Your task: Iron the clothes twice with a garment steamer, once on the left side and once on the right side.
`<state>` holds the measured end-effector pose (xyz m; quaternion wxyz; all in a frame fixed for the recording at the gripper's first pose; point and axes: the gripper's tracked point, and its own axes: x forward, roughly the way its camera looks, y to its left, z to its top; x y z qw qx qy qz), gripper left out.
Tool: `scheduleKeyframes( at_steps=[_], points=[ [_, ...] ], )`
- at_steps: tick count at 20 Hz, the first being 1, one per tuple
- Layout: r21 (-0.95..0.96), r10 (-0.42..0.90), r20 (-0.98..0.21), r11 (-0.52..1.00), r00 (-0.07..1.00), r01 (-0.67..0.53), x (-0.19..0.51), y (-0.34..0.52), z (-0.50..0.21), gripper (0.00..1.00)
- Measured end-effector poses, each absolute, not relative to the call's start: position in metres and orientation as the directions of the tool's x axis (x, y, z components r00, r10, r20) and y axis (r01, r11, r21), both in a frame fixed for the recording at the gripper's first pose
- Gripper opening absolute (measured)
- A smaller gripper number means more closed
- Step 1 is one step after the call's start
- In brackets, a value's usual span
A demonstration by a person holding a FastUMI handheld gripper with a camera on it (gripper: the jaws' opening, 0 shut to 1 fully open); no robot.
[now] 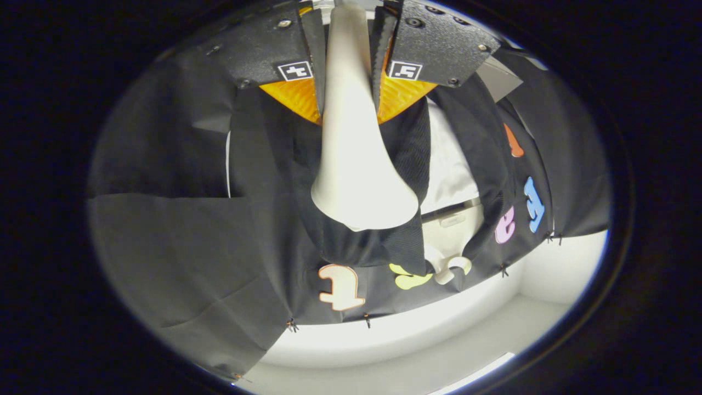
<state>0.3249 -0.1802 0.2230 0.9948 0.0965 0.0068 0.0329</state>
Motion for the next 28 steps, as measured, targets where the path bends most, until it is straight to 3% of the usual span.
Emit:
scheduleKeyframes(
  at_steps=[10,28],
  points=[
    [0.029,-0.038,-0.057,0.999,0.998,0.04,0.338,-0.147,0.165,0.37],
    [-0.026,-0.119,-0.265,0.993,0.957,0.117,0.323,-0.145,0.011,0.37]
  ],
)
